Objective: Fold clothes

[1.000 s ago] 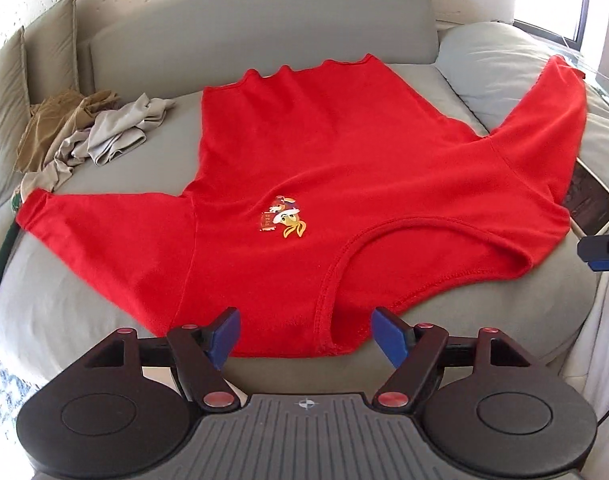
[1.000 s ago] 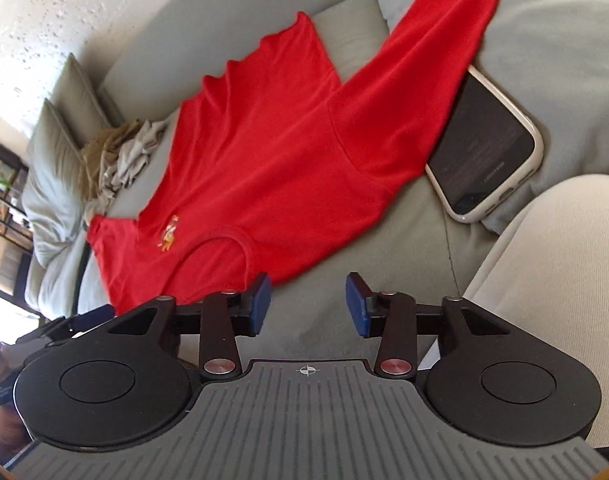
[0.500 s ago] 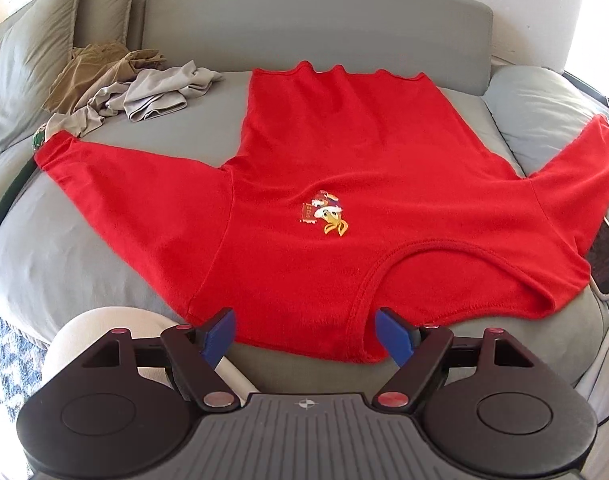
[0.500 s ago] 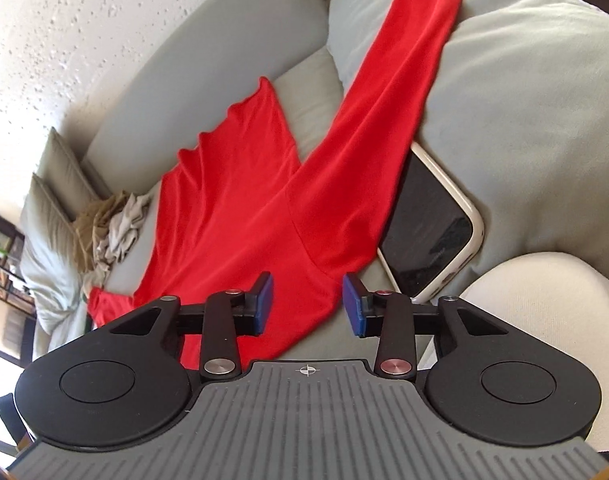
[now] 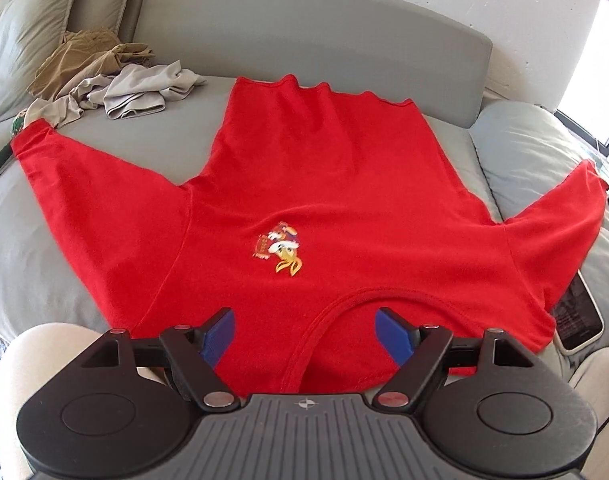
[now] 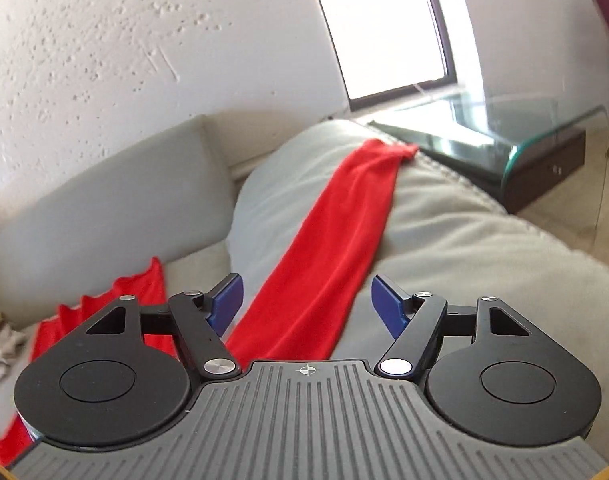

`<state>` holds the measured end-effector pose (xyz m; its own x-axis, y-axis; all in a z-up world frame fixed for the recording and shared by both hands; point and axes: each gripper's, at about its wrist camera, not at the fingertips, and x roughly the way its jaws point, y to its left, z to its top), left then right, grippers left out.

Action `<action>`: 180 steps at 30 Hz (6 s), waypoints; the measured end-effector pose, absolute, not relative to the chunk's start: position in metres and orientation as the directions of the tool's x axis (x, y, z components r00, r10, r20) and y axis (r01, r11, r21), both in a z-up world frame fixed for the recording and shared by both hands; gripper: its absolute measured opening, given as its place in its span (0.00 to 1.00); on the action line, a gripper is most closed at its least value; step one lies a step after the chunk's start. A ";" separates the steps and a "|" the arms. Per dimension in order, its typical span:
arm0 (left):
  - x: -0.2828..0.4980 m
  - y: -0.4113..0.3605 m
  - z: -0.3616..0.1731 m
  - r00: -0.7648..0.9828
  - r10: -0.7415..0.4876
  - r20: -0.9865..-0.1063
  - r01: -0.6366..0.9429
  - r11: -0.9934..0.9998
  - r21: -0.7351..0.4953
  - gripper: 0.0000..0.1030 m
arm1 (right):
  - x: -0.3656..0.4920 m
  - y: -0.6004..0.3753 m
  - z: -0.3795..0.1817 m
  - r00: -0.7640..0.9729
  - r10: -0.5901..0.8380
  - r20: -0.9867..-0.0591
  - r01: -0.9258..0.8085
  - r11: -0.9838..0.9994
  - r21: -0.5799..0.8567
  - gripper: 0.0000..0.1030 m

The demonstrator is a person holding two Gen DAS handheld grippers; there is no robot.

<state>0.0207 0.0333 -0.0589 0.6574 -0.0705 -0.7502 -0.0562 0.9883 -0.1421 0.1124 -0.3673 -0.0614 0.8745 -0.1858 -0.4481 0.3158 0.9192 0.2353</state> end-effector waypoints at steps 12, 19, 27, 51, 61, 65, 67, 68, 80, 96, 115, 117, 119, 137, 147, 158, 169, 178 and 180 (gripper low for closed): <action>0.049 0.032 -0.059 0.673 -0.095 -0.733 -0.052 0.983 -0.175 0.75 | 0.194 -0.347 -0.105 0.786 -0.239 -0.570 0.322 0.945 0.048 0.83; 0.055 0.038 -0.065 0.667 -0.095 -0.739 -0.070 0.979 -0.190 0.75 | 0.203 -0.352 -0.084 0.841 -0.155 -0.518 0.306 0.926 0.221 0.82; 0.034 0.049 -0.070 0.642 -0.083 -0.763 -0.068 0.984 -0.165 0.75 | 0.138 -0.359 -0.059 0.835 -0.112 -0.539 0.305 0.909 0.285 0.82; -0.029 0.010 -0.111 0.565 0.132 -0.814 0.274 0.901 0.337 0.74 | 0.007 -0.208 -0.088 0.564 0.296 -0.771 -0.518 0.854 -0.051 0.57; -0.025 0.003 -0.109 0.666 0.108 -0.738 0.338 0.838 0.428 0.67 | 0.005 -0.187 -0.100 0.677 0.184 -0.713 -0.521 0.803 -0.288 0.43; -0.023 -0.004 -0.104 0.699 0.058 -0.713 0.370 0.823 0.431 0.47 | 0.002 -0.177 -0.103 0.694 0.183 -0.696 -0.547 0.763 -0.345 0.37; -0.018 -0.006 -0.104 0.703 0.050 -0.710 0.379 0.818 0.433 0.33 | 0.001 -0.170 -0.104 0.706 0.186 -0.684 -0.560 0.737 -0.378 0.32; -0.015 -0.007 -0.104 0.699 0.041 -0.714 0.387 0.818 0.425 0.30 | 0.001 -0.168 -0.104 0.710 0.188 -0.679 -0.565 0.728 -0.389 0.28; -0.028 -0.001 -0.099 0.659 -0.025 -0.752 0.502 0.760 0.414 0.04 | -0.014 -0.172 -0.097 0.644 0.227 -0.731 -0.660 0.647 -0.380 0.01; -0.020 0.031 -0.056 0.687 -0.174 -0.706 0.378 0.915 0.143 0.57 | 0.013 -0.219 -0.041 0.587 0.390 -0.710 -0.561 0.828 -0.009 0.18; 0.005 0.094 -0.007 0.612 -0.206 -0.764 0.164 0.978 -0.133 0.57 | 0.052 -0.246 -0.008 0.518 0.424 -0.743 -0.340 0.899 0.276 0.42; 0.014 0.109 0.019 0.662 -0.220 -0.717 0.131 0.975 -0.178 0.58 | 0.062 -0.253 0.027 0.589 0.440 -0.678 -0.328 0.897 0.297 0.61; 0.027 0.118 0.040 0.697 -0.228 -0.680 0.113 0.971 -0.209 0.59 | 0.073 -0.258 0.056 0.631 0.454 -0.629 -0.320 0.891 0.322 0.64; 0.326 0.185 -0.078 0.701 -0.128 -0.701 -0.065 0.968 -0.243 0.60 | 0.376 -0.245 -0.072 0.547 0.424 -0.722 -0.055 0.879 0.474 0.54; 0.432 0.192 -0.127 0.713 -0.154 -0.684 -0.040 0.965 -0.259 0.39 | 0.504 -0.255 -0.160 0.656 0.396 -0.642 0.027 0.839 0.544 0.52; 0.438 0.197 -0.121 0.780 -0.021 -0.625 -0.071 0.990 -0.121 0.03 | 0.512 -0.225 -0.146 0.761 0.272 -0.589 -0.107 0.948 0.299 0.01; 0.435 0.184 -0.119 0.727 0.196 -0.658 -0.190 0.978 0.083 0.45 | 0.526 -0.216 -0.162 0.722 0.077 -0.687 0.079 0.978 0.193 0.16; 0.272 0.176 -0.018 0.747 0.110 -0.656 -0.163 0.987 -0.020 0.58 | 0.379 -0.265 -0.039 0.796 0.216 -0.565 -0.001 0.935 0.356 0.48; 0.231 0.169 0.003 0.746 0.057 -0.664 -0.115 0.992 -0.044 0.62 | 0.331 -0.273 -0.013 0.794 0.249 -0.555 -0.037 0.931 0.364 0.53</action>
<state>0.2314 0.1688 0.0034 0.7459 0.0573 -0.6636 -0.1152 0.9924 -0.0439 0.3309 -0.2728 -0.0127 0.7940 0.2486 -0.5547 -0.0369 0.9306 0.3641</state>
